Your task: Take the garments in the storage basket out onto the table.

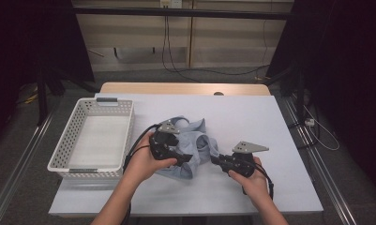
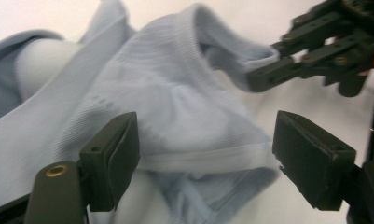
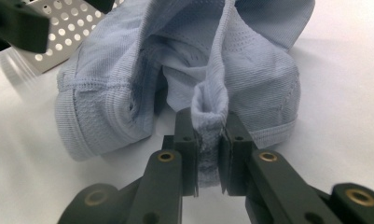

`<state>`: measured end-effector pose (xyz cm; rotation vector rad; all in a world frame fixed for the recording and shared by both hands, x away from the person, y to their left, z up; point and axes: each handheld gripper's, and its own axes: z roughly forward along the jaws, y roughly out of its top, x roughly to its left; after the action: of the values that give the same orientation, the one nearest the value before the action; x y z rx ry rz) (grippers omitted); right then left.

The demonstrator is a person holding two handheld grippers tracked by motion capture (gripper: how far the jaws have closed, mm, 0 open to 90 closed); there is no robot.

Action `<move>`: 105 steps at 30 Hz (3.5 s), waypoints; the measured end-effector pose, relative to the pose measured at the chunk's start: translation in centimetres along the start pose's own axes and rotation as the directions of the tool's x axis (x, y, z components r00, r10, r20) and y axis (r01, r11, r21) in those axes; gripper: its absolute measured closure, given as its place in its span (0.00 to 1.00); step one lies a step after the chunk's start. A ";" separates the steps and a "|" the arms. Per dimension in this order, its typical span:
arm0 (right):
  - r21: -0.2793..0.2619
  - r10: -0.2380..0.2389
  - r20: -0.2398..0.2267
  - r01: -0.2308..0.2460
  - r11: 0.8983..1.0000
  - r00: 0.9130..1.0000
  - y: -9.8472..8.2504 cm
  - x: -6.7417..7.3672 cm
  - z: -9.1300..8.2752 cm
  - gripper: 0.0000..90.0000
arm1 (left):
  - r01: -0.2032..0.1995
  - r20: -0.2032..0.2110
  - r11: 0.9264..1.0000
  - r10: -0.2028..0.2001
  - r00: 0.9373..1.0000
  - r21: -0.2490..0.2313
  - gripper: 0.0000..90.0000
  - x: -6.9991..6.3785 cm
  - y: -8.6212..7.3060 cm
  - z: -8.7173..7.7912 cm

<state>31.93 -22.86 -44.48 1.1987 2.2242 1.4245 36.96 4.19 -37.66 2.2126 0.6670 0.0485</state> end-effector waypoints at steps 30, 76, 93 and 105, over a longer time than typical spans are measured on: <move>0.000 0.019 0.026 -0.019 1.000 0.999 -0.1 -0.4 -0.2 0.88 | -0.033 0.115 0.995 0.022 0.993 0.098 0.61 -1.0 -2.6 6.9; -0.060 0.055 0.083 -0.050 0.997 0.995 1.4 -2.8 -2.9 0.89 | 0.086 0.106 0.992 -0.077 0.991 -0.089 0.97 2.4 0.5 -1.3; -0.217 0.006 0.082 0.012 0.976 0.997 7.5 -2.4 -9.9 0.90 | 0.109 0.089 0.973 -0.093 0.992 -0.205 0.97 3.9 4.1 -5.4; -0.244 -0.044 0.095 0.067 0.968 0.994 11.2 -1.3 -10.5 0.90 | 0.129 0.063 0.960 -0.117 0.991 -0.248 0.97 5.4 5.9 -7.3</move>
<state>32.34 -28.49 -30.18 1.0855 1.9381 1.5394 42.47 8.70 -29.44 1.9198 0.7287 0.0161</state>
